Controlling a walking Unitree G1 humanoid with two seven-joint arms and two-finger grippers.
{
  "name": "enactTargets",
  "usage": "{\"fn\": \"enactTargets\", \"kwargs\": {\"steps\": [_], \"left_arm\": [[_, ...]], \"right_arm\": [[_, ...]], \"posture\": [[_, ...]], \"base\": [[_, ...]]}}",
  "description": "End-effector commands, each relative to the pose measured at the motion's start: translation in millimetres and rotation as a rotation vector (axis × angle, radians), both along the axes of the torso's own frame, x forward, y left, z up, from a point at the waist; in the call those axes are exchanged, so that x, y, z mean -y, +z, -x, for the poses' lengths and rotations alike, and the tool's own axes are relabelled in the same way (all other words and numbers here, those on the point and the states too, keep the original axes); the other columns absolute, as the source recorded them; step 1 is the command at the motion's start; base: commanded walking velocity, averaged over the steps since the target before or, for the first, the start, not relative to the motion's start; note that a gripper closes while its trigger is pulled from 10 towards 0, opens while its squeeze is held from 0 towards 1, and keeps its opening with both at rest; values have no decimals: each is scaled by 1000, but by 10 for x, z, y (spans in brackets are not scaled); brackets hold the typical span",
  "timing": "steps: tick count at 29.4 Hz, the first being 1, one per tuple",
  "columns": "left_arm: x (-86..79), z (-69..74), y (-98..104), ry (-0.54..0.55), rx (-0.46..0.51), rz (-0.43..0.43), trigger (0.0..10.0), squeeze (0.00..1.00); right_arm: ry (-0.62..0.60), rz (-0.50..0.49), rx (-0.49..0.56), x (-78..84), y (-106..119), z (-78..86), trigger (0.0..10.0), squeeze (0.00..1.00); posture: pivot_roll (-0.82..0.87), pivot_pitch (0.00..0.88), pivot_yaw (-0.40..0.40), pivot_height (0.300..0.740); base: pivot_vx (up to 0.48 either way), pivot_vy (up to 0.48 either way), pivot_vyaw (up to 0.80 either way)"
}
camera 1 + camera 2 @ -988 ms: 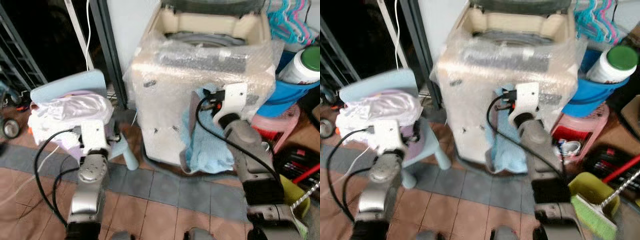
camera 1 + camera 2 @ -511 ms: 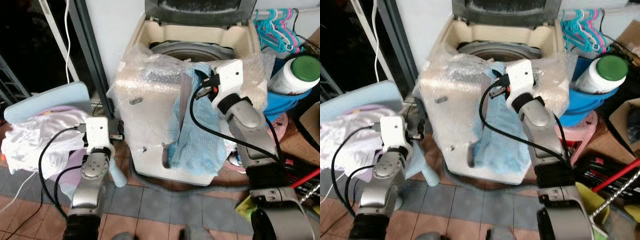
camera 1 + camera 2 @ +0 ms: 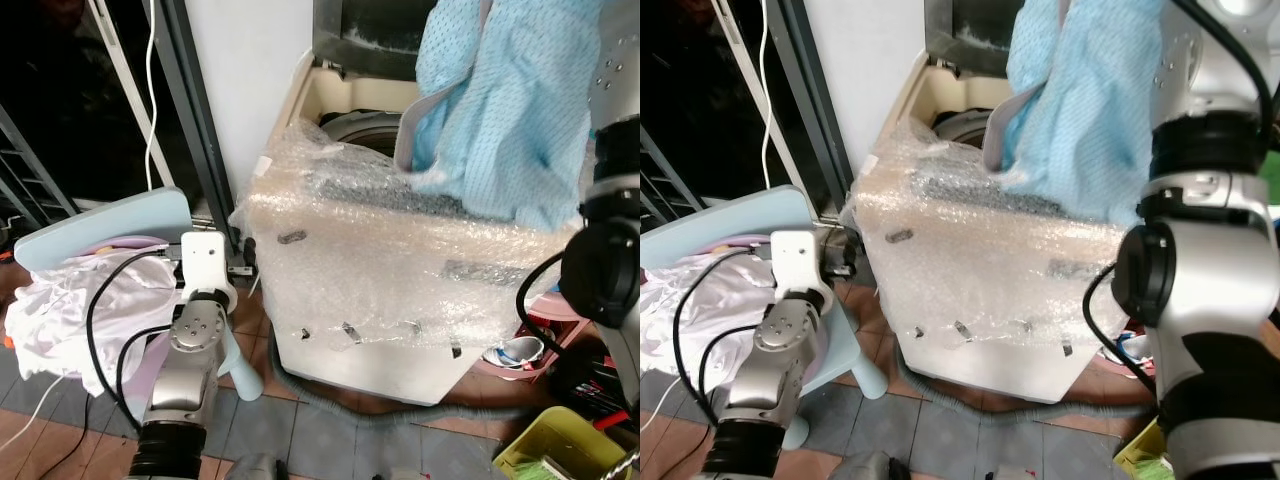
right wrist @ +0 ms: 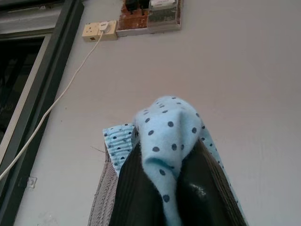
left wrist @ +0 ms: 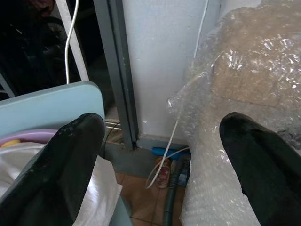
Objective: Clothes washing
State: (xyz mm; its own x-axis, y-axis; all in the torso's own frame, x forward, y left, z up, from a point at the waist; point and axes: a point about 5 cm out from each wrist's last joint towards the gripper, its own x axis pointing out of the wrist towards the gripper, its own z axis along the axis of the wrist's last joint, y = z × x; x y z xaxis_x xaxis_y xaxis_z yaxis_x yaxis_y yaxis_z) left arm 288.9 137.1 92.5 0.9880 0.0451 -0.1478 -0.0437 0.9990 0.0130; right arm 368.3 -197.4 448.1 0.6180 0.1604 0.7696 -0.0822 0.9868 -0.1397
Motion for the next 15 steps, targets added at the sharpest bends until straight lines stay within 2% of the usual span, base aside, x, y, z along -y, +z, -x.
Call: {"fn": "enactTargets", "kwargs": {"steps": [1,3,4,5,8,10,11,12,13,15], "left_arm": [[75,9,-6,-18,-7,0,10000,0],[81,11,-16,-17,-12,4,10000,0],[81,11,-16,-17,-12,4,10000,0],[85,11,-17,-18,-12,4,10000,0],[103,9,-23,-26,-14,4,10000,0],[114,9,-22,-29,-14,0,10000,0],[129,2,1,-32,-4,-4,10000,0],[141,-3,17,-35,4,-7,10000,0],[141,-3,17,-35,4,-7,10000,0],[171,-12,46,-41,14,-8,10000,0]], "right_arm": [[3,-29,-128,47,-333,-164,10000,0],[26,25,-262,-63,-773,-308,10000,0],[26,25,-262,-63,-773,-308,10000,0],[47,47,-309,-124,-954,-342,10000,0],[199,62,-473,-406,-1563,-374,10000,0],[293,68,-524,-547,-1770,-340,10000,0],[339,117,-542,-645,-1896,-288,10000,980],[368,152,-551,-710,-1978,-246,10000,980],[368,152,-551,-710,-1978,-246,10000,980],[423,203,-567,-820,-2140,-131,10000,1000]], "posture": [[-35,0,12,740],[-37,0,12,740],[-37,0,12,740],[-38,0,13,740],[-45,0,16,740],[-47,0,15,740],[-46,0,14,740],[-46,0,13,740],[-46,0,13,740],[-44,0,10,740]], "base": [[0,0,0],[0,0,0],[0,0,0],[0,0,0],[0,0,0],[0,0,0],[0,0,0],[0,0,0],[0,0,0],[0,0,0]]}}
